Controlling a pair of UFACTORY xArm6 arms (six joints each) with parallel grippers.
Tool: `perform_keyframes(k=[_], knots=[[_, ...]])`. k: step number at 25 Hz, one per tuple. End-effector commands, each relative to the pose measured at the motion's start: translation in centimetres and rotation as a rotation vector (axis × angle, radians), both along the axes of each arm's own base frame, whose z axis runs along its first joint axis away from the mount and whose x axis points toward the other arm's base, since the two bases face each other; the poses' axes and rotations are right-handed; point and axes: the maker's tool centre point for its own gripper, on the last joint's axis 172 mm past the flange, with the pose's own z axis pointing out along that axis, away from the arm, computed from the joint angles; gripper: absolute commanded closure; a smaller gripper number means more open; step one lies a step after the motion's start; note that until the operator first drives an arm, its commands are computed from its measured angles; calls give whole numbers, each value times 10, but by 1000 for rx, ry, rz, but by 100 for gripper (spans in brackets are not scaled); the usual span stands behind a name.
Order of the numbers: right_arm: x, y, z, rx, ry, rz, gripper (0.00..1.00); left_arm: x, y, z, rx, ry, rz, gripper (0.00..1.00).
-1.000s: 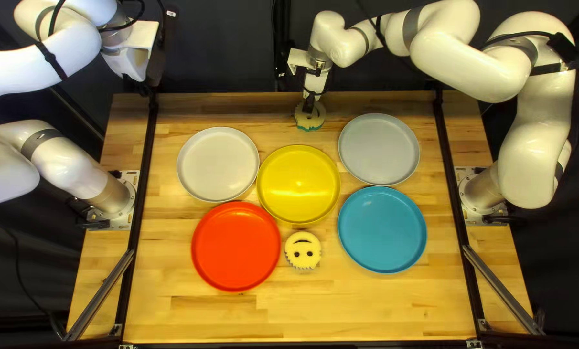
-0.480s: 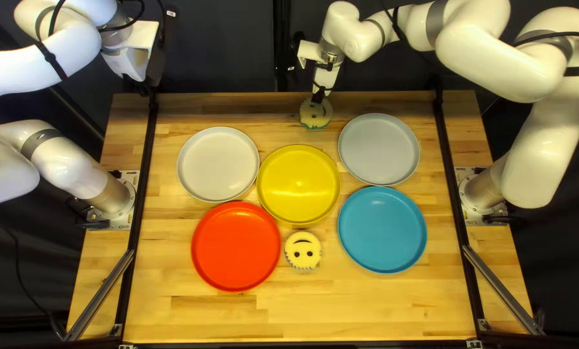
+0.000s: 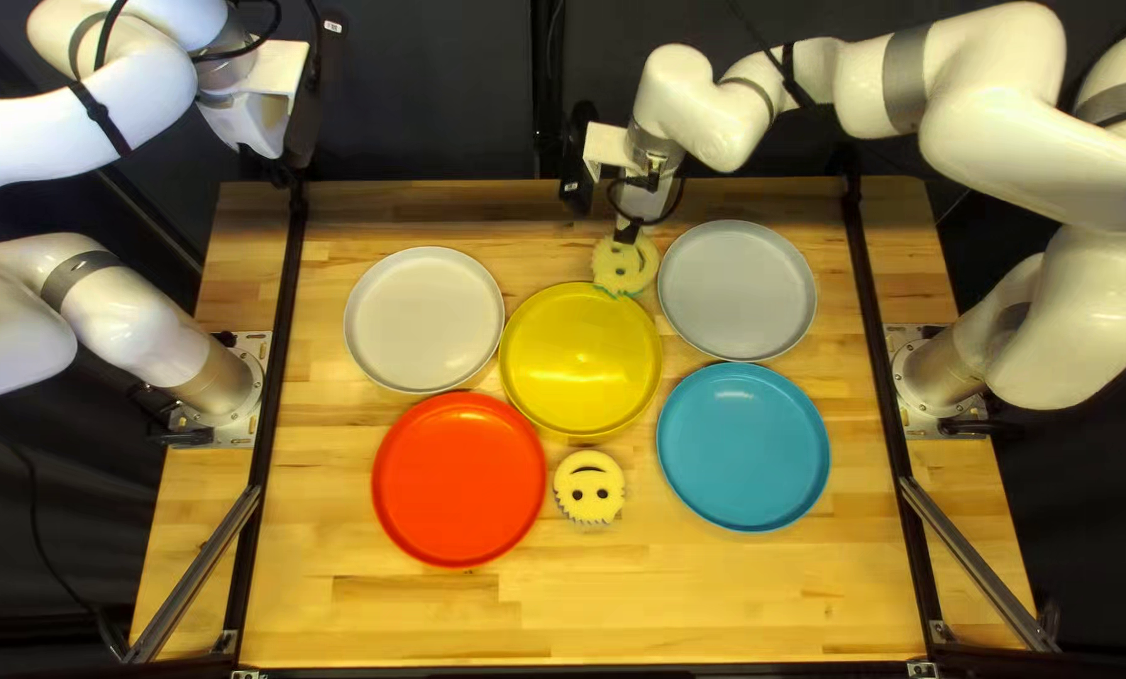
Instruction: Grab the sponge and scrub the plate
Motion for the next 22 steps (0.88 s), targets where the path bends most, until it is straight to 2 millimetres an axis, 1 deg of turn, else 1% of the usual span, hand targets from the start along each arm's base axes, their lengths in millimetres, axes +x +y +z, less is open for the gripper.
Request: perform_keyframes(k=[1,2,15,17,22], knots=[[-21,7,13,-41,-14,39,100,0,0,0,0,0,0,0],[-26,5,16,-44,-15,39,100,0,0,0,0,0,0,0],[-28,5,16,-45,-13,40,100,0,0,0,0,0,0,0],[-24,10,14,-41,-7,28,100,0,0,0,0,0,0,0],[-3,33,11,-51,-7,32,100,0,0,0,0,0,0,0]])
